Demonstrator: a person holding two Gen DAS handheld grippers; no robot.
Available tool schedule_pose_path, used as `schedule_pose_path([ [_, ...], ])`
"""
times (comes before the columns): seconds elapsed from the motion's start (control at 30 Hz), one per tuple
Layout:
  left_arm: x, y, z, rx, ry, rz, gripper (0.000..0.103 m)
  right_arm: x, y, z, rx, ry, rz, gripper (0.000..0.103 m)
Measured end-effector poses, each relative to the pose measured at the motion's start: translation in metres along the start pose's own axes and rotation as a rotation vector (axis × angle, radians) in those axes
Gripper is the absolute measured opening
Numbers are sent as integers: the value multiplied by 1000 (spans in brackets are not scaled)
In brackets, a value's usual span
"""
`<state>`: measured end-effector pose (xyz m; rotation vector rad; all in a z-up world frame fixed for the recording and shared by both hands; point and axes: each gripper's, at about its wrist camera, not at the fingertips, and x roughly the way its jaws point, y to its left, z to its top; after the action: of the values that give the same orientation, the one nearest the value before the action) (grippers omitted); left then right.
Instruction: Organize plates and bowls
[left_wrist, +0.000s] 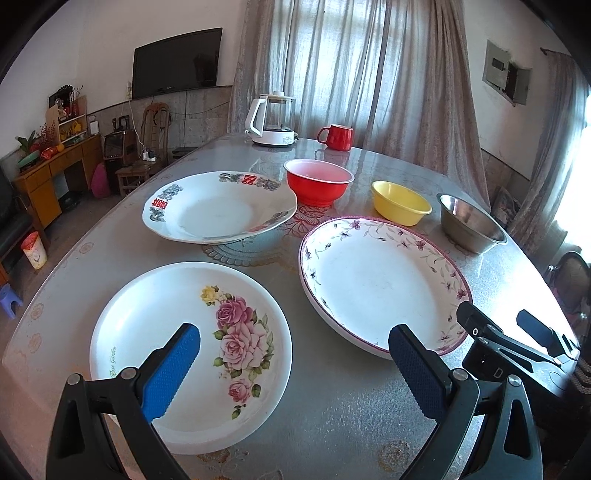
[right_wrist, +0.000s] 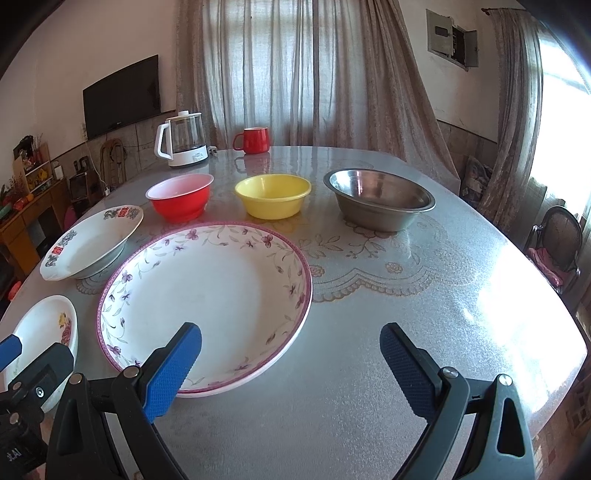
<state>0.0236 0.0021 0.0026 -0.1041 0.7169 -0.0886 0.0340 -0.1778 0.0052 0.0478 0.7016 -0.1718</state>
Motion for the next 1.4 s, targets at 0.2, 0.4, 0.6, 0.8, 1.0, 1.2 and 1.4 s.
schedule_pose_path([
  [0.2, 7, 4, 6, -18, 29, -1, 103, 6, -8, 2, 13, 17, 33, 99],
  [0.4, 10, -1, 8, 34, 26, 39, 103, 15, -13, 5, 32, 42, 79, 99],
  [0.6, 11, -2, 10, 47, 27, 33, 103, 19, -18, 7, 51, 60, 92, 99],
  [0.8, 12, -1, 15, 52, 29, 17, 103, 22, -24, 12, 61, 69, 122, 99],
  [1.0, 19, -1, 21, 45, 56, -23, 103, 28, -35, 18, 101, 88, 177, 99],
  [1.2, 26, -3, 27, 58, 76, -47, 103, 37, -45, 26, 142, 130, 245, 97],
  [1.4, 37, -5, 31, 75, 129, -123, 103, 44, -49, 29, 138, 151, 267, 96],
])
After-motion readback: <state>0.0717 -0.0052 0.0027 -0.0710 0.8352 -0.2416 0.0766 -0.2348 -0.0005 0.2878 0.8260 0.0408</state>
